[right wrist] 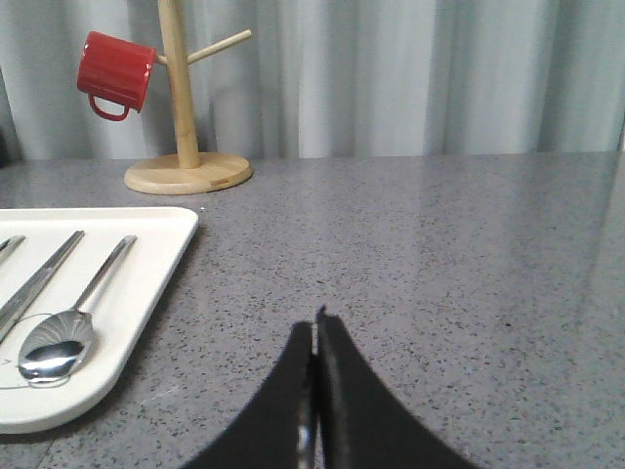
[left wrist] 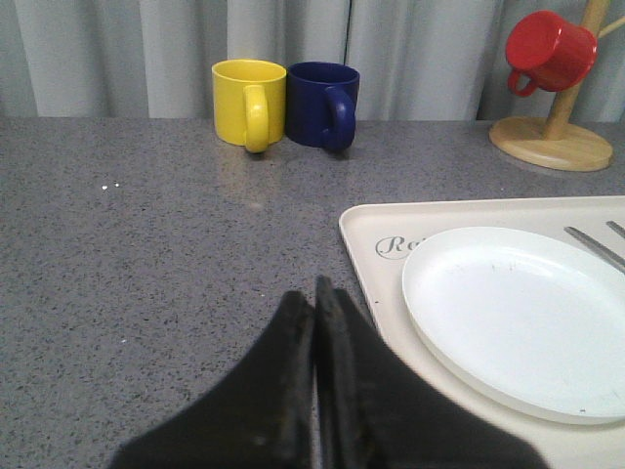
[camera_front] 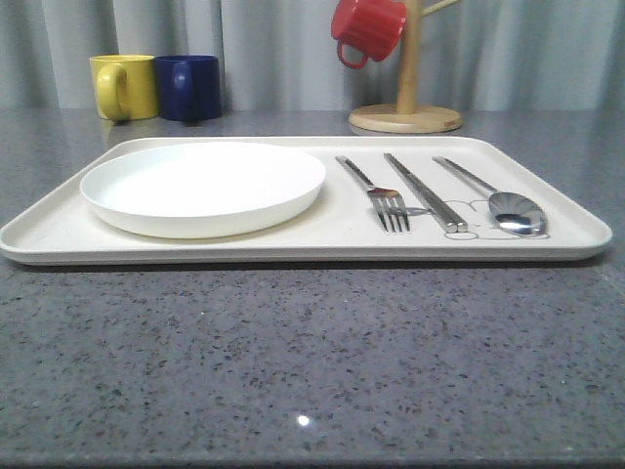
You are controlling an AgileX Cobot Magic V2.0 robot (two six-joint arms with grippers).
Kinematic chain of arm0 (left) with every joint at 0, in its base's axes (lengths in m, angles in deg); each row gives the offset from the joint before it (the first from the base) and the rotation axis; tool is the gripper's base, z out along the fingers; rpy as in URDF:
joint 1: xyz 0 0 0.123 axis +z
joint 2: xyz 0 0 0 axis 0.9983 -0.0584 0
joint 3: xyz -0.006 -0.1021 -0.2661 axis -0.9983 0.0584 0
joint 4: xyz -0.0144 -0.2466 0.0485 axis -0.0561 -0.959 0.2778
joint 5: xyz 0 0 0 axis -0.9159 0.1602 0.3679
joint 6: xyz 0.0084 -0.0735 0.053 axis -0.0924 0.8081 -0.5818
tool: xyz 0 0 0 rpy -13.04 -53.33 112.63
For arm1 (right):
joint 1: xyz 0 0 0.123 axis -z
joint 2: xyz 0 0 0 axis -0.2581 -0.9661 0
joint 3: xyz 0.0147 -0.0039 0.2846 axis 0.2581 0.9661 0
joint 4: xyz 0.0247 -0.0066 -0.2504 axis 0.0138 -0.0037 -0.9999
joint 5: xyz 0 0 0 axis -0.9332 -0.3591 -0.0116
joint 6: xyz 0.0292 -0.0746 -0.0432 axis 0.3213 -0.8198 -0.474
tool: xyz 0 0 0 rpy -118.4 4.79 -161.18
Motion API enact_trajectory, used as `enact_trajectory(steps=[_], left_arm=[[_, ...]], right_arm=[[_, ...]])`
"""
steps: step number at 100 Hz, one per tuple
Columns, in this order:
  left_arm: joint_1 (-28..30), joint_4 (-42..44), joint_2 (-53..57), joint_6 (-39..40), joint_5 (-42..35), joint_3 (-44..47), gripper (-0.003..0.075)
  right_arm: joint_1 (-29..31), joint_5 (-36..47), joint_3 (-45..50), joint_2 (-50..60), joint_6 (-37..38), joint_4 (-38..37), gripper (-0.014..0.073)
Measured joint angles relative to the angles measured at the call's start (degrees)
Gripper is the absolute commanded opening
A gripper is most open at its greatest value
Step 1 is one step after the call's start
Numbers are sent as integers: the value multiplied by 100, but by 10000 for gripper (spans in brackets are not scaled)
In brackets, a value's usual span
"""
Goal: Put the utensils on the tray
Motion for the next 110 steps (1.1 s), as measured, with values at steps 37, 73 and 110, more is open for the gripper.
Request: enact_trajectory(steps=[37,73,110], left_arm=[[0,0,0,0,0,0,-19],[0,1153,475,701,-226,66,-19],[35,1962,1795,1229,-238,1124,-19]], right_arm=[[0,0,0,0,0,0,-69],[0,0,0,0,0,0,-69],[0,2,0,0,0,0,-69]])
